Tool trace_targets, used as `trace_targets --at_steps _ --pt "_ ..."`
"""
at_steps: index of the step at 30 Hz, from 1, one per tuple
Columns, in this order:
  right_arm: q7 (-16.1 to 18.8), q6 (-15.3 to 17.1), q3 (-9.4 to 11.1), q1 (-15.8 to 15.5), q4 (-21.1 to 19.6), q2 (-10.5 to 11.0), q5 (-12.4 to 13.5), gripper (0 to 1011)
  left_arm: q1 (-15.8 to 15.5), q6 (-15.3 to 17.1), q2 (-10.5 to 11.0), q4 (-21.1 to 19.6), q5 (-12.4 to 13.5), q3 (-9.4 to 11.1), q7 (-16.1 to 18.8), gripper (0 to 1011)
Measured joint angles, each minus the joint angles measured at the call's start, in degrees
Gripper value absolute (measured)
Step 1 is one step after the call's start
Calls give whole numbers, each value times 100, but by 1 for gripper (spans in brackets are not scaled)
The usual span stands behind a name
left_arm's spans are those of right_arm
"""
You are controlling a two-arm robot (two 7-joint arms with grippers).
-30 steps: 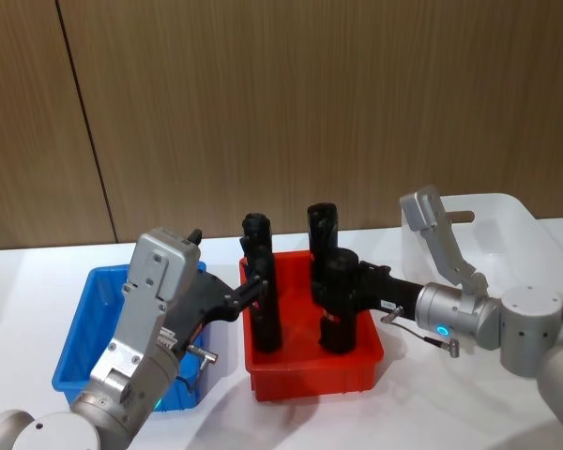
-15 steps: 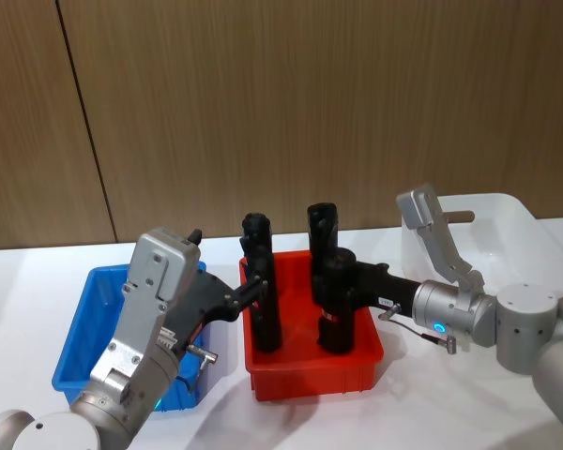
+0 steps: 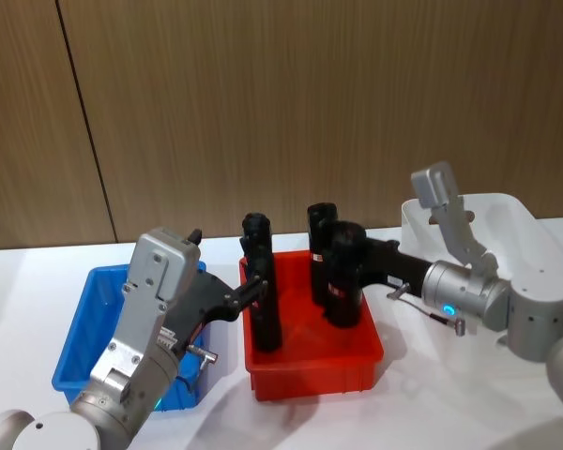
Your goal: Pick the cotton swabs from the blue box and place them into the white box.
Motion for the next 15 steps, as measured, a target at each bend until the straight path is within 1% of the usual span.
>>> trace_targets --at_steps 1,2,5,6,9,12,14,15 --pt "-12 14 11 -27 -77 16 1 461 0 0 0 0 0 0 0 1004" --pt "-55 71 43 -88 -260 57 2 461 0 0 0 0 0 0 0 1004" --pt "-118 137 91 -174 -519 119 2 461 0 0 0 0 0 0 0 1004" --pt "-156 178 122 -226 -683 160 2 461 0 0 0 0 0 0 0 1004" --pt "-226 240 175 -305 -936 221 1 461 0 0 0 0 0 0 0 1004" --pt "-345 334 255 -415 -1300 319 -15 461 0 0 0 0 0 0 0 1004" --pt "-389 365 289 -453 -1432 356 -28 461 0 0 0 0 0 0 0 1004" --pt "-440 401 332 -497 -1584 401 -41 461 0 0 0 0 0 0 0 1004"
